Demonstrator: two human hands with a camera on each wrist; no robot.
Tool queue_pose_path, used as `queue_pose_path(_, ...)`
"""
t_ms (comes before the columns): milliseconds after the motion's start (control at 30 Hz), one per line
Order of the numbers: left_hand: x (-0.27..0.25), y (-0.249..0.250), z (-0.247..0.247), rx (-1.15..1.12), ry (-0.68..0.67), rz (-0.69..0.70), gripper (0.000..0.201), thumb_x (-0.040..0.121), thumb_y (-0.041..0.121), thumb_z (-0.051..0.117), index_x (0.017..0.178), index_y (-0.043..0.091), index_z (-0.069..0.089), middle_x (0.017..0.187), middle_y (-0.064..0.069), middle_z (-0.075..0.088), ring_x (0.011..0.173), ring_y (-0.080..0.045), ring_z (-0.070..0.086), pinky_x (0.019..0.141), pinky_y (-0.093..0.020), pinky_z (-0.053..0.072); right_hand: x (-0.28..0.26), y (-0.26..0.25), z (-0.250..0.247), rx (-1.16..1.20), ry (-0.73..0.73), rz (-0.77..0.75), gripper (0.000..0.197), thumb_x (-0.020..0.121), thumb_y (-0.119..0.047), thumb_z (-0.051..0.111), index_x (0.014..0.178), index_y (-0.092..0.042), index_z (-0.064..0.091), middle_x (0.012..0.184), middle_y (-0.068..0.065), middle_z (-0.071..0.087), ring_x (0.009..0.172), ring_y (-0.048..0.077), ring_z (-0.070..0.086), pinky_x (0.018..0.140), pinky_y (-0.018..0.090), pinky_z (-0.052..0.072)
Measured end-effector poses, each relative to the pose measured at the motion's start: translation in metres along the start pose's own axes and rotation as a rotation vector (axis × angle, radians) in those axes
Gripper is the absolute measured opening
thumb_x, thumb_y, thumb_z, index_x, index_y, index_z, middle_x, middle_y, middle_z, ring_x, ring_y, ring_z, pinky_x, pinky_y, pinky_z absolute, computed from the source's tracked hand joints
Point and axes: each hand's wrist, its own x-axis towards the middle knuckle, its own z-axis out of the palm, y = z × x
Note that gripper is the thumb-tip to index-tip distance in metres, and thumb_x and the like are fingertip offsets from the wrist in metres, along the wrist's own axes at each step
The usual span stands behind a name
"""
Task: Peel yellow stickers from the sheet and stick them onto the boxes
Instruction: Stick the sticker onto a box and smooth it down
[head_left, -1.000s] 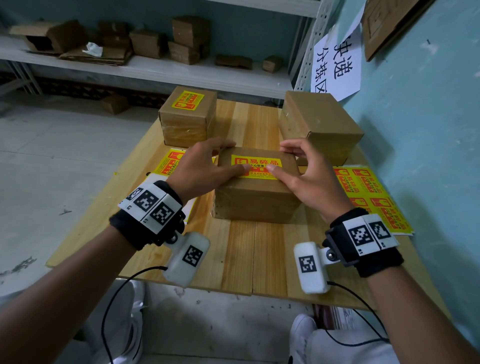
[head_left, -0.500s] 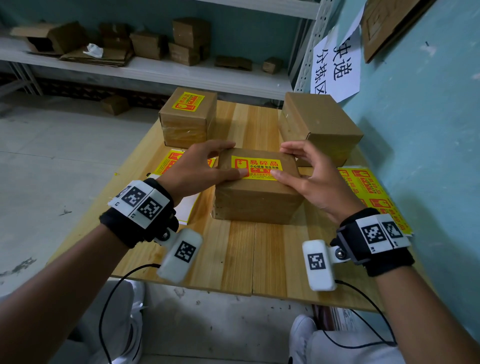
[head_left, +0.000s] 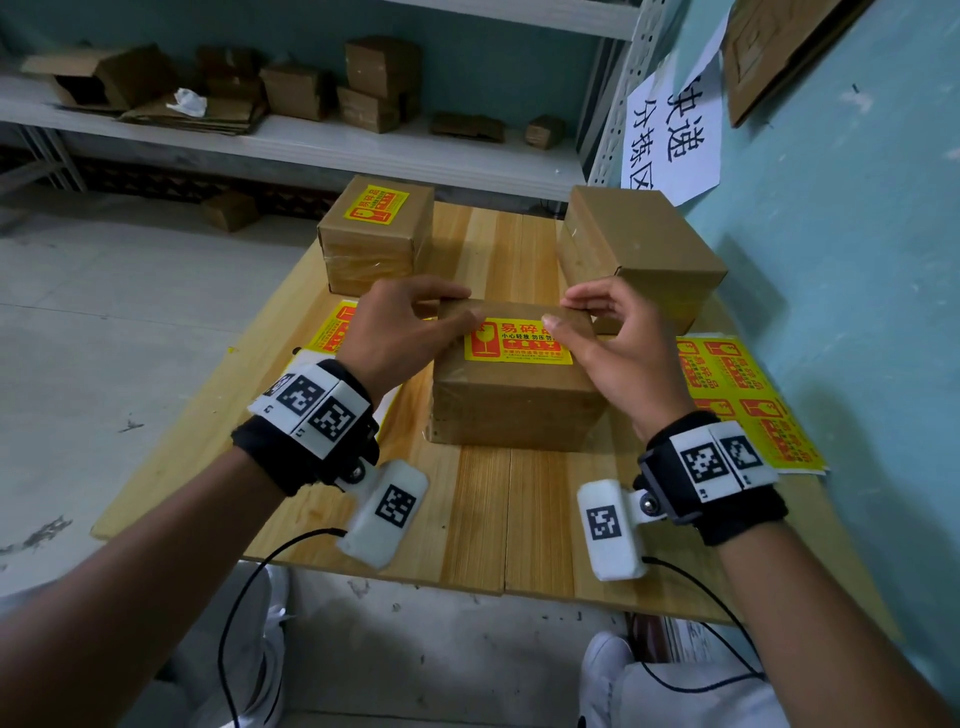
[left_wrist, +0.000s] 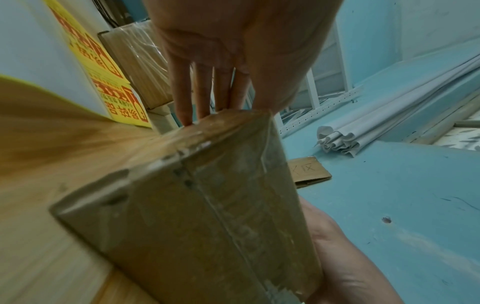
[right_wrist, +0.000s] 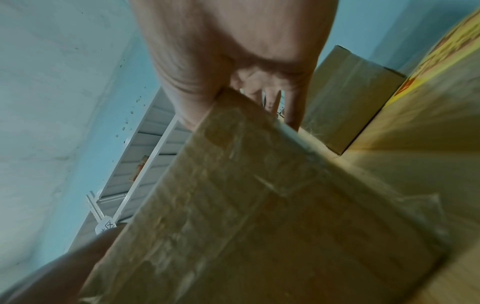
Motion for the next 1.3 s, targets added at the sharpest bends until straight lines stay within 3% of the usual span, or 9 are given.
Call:
queue_pose_path(133,0.003,-0.002,0.002,0.005,0.027,0.035,0.026,0.089,0.027,0.068,0.114,0.019,0.071,0.113,0.004,0.067,0.102,-0.009,0.06,0.086,-0.027,0.053,0.004,0.001,-0.002,-0.014,0.035,-0.003,0.016,0.089,-0.014,0.07,0.105,-0.016,0.068,0.106,-0.004,0.07,0.1,0.003,0.063,0.08,0.001,0.044)
queue_pose_path(200,0.004,-0.004,0.003,0.024,0.055,0.059,0.022,0.092,0.022,0.064,0.111,0.017,0.072,0.109,0.003,0.068,0.095,-0.005,0.059,0.076,-0.018,0.049,0.004,0.001,-0.005,-0.023,0.023,0.016,0.017,0.092,-0.013,0.066,0.109,-0.018,0.066,0.114,-0.007,0.068,0.107,0.004,0.062,0.083,0.007,0.046)
queue_pose_path(300,0.006,-0.006,0.002,0.057,0.105,0.051,0.018,0.091,0.022,0.064,0.107,0.019,0.073,0.099,0.006,0.069,0.087,-0.005,0.06,0.073,-0.021,0.049,0.002,0.003,-0.011,-0.009,0.042,0.076,0.021,0.096,-0.019,0.061,0.117,-0.019,0.061,0.123,-0.008,0.061,0.115,0.004,0.057,0.091,0.021,0.048)
queue_pose_path(467,0.004,-0.006,0.0,0.14,0.189,0.048,0.017,0.088,0.026,0.066,0.104,0.025,0.072,0.095,0.009,0.068,0.086,-0.008,0.058,0.071,-0.024,0.042,-0.002,0.007,-0.022,-0.076,0.17,0.04,0.013,0.097,-0.023,0.061,0.104,-0.012,0.062,0.095,-0.004,0.064,0.08,-0.006,0.055,0.064,0.0,0.041)
queue_pose_path(667,0.002,-0.005,0.0,0.261,0.246,0.037,0.02,0.087,0.032,0.064,0.106,0.029,0.067,0.093,0.008,0.065,0.089,-0.014,0.058,0.073,-0.027,0.038,-0.013,-0.003,-0.015,0.026,-0.081,0.095,0.03,0.096,-0.036,0.062,0.08,-0.01,0.06,0.063,0.001,0.066,0.048,0.011,0.061,0.053,0.032,0.055)
queue_pose_path(867,0.005,-0.002,0.003,0.306,0.255,0.03,0.022,0.084,0.039,0.065,0.104,0.03,0.066,0.095,0.002,0.069,0.087,-0.016,0.059,0.07,-0.028,0.036,-0.021,-0.017,0.004,0.068,-0.256,0.109,0.034,0.092,-0.039,0.066,0.08,-0.008,0.06,0.066,0.006,0.07,0.049,0.02,0.066,0.05,0.033,0.055)
queue_pose_path(1133,0.012,0.002,0.007,0.32,0.209,0.04,0.028,0.089,0.04,0.063,0.108,0.021,0.071,0.075,0.004,0.053,0.075,-0.015,0.052,0.052,-0.023,0.029,-0.009,-0.016,0.008,0.118,-0.17,0.231,0.033,0.096,-0.033,0.062,0.079,-0.006,0.057,0.063,0.009,0.07,0.047,0.021,0.067,0.044,0.026,0.054)
queue_pose_path(1200,0.013,0.003,0.009,0.325,0.178,0.037,0.031,0.091,0.039,0.062,0.115,0.021,0.07,0.077,0.002,0.054,0.075,-0.017,0.054,0.054,-0.024,0.035,-0.006,-0.015,0.009,0.13,-0.15,0.256,0.034,0.097,-0.034,0.061,0.078,-0.005,0.058,0.061,0.009,0.069,0.046,0.019,0.066,0.042,0.024,0.052)
queue_pose_path(1300,0.017,0.002,0.012,0.27,0.128,0.019,0.036,0.092,0.038,0.059,0.124,0.022,0.065,0.083,-0.005,0.068,0.078,-0.025,0.068,0.074,-0.035,0.055,-0.001,-0.014,0.011,0.153,-0.123,0.273,0.036,0.097,-0.033,0.06,0.074,-0.006,0.06,0.061,0.009,0.07,0.048,0.018,0.068,0.042,0.023,0.051)
